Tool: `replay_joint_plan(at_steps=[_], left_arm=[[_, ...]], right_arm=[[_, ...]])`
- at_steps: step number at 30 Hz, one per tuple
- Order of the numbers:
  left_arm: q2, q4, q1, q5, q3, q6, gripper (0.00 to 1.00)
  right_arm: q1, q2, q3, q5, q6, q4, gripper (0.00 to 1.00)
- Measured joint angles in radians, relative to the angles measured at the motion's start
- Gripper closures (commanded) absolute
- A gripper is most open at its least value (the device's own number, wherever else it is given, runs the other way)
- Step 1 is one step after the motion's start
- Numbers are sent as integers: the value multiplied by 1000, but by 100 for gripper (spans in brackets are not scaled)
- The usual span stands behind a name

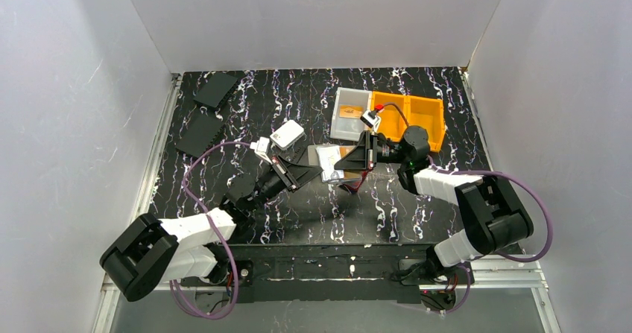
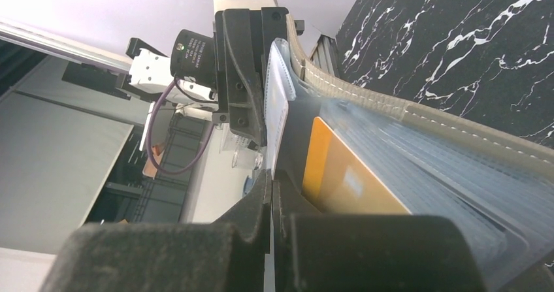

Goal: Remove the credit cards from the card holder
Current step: Remove the credit card from the card holder.

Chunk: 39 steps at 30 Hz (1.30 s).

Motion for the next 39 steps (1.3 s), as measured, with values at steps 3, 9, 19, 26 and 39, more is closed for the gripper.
replay_joint_plan(at_steps=[3,9,19,26,39], left_arm=[[-4,13,8,-1,-13,-4,100],[-24,41,36,-20,-28,-12,78],[-33,-45,40,38,-7,-13,42],[-109,-283,41,78,85,89,41],[-43,-447,41,125,187,179,45]], right_arm=[[-4,-6,0,3,-15,-15,99],[-59,-10,0,24,-55,-62,99],[-59,-10,-3,29,-90,-97,99],[-59,-10,-6,30,-95,-104,99],[-54,-11,-11,30,-108,-111,99]])
